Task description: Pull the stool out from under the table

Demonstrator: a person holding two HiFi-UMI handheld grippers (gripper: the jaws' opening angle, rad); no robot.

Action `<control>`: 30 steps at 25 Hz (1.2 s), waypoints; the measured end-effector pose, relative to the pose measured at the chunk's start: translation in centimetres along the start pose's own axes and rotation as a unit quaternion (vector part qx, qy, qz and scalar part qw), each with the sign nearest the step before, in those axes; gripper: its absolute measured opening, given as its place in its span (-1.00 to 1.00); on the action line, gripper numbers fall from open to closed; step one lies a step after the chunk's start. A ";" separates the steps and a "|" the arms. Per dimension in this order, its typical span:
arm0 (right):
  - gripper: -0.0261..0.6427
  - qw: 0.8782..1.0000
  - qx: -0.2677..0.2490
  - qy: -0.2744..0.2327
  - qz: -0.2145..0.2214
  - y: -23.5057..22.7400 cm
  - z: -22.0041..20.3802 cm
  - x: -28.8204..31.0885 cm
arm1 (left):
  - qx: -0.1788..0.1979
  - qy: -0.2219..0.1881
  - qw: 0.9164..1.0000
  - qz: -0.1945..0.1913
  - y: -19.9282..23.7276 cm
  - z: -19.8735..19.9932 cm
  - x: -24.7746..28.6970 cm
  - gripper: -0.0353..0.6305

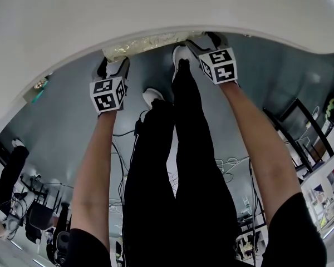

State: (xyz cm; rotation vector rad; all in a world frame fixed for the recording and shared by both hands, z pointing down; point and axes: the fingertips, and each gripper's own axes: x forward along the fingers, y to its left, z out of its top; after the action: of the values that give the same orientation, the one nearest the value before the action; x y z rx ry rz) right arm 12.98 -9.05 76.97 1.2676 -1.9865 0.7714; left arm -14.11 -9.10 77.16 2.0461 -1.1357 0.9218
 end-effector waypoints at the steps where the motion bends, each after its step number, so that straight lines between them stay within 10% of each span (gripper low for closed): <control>1: 0.08 1.000 0.000 0.001 0.001 0.1 -0.2 -0.1 | -0.002 0.002 1.000 0.000 -0.2 -0.3 -0.1 0.12; 30: 0.06 1.000 -0.002 0.018 0.008 1.2 -4.1 -2.1 | 0.025 0.045 0.998 -0.022 -2.2 -4.3 -1.5 0.08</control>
State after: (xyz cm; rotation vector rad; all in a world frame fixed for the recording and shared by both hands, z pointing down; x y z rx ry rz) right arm 13.35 -4.36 77.73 1.2297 -1.9711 0.7928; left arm -13.94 -4.13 77.94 2.0398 -1.0269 1.0193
